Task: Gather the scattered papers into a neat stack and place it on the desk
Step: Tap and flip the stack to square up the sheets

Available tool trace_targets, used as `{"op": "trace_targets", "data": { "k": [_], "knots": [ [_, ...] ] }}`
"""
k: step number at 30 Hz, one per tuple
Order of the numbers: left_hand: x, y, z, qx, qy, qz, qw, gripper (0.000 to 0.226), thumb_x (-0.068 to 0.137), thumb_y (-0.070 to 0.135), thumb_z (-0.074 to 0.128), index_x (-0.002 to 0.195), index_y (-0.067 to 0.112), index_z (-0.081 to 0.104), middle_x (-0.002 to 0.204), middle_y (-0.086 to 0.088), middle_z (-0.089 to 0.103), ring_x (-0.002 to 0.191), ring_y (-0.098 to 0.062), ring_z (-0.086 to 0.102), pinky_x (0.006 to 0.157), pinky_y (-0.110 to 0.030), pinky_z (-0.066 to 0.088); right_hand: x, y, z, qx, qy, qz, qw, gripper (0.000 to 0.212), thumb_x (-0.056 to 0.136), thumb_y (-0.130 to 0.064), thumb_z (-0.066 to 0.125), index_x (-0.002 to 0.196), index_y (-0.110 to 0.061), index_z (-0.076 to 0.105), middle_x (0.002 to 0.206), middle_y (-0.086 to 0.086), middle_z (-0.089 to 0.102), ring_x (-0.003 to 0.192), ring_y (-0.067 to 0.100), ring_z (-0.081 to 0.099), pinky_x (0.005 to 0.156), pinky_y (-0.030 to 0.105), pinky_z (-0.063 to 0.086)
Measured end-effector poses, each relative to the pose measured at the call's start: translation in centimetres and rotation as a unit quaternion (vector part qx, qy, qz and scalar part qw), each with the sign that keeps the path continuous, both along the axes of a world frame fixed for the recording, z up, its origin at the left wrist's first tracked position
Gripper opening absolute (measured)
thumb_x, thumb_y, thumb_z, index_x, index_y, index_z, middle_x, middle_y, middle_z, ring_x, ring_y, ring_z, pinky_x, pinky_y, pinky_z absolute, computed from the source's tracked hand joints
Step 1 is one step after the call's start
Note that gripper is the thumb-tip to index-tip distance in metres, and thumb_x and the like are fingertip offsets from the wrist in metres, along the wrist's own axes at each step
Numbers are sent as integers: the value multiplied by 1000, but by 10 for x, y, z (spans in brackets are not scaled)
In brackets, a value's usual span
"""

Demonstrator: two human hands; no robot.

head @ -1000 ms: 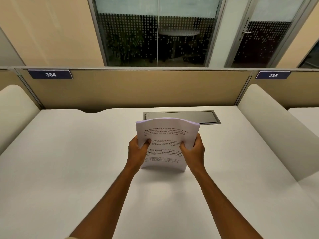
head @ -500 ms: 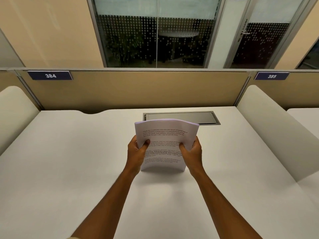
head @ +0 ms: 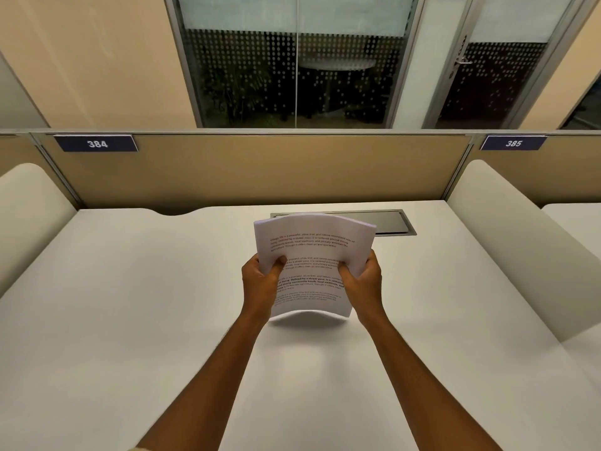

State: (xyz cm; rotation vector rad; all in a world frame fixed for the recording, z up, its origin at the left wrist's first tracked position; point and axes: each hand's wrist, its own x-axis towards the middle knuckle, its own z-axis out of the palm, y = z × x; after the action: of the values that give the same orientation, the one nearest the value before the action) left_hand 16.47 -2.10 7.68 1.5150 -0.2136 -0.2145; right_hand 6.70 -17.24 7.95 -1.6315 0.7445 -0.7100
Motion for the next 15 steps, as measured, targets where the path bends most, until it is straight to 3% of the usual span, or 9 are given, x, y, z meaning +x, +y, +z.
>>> {"op": "trace_targets", "data": {
  "k": [3, 9, 12, 15],
  "knots": [
    [1, -3, 8, -9, -7, 7, 1000, 16, 90, 17, 64, 106, 20, 64, 96, 0, 71, 82, -23, 70, 64, -29, 60, 2, -3, 6, -4, -7, 2, 1000, 39, 87, -12, 67, 121, -20, 48, 107, 2, 61, 89, 16, 63, 77, 34, 58],
    [-6, -1, -11, 15, 5, -2, 1000, 24, 91, 17, 62, 116, 16, 61, 105, -4, 70, 90, -23, 69, 65, -26, 60, -6, 4, -14, 0, 18, 6, 1000, 38, 89, -12, 65, 122, -18, 49, 107, 0, 59, 90, 15, 61, 71, 22, 53],
    [-10, 0, -21, 26, 9, -8, 1000, 26, 93, 14, 59, 120, 15, 60, 108, -4, 69, 92, -21, 68, 58, -17, 57, -8, 7, -22, 13, 22, 5, 1000, 37, 89, -11, 65, 123, -16, 49, 108, 1, 60, 95, 19, 60, 78, 28, 54],
    [-9, 0, -23, 32, 13, -12, 999, 27, 93, 14, 59, 120, 14, 60, 109, -4, 69, 92, -20, 68, 57, -18, 57, -7, 5, -23, 14, 28, 6, 999, 38, 89, -12, 65, 123, -17, 50, 108, 0, 60, 95, 19, 60, 81, 33, 56]
  ]
}}
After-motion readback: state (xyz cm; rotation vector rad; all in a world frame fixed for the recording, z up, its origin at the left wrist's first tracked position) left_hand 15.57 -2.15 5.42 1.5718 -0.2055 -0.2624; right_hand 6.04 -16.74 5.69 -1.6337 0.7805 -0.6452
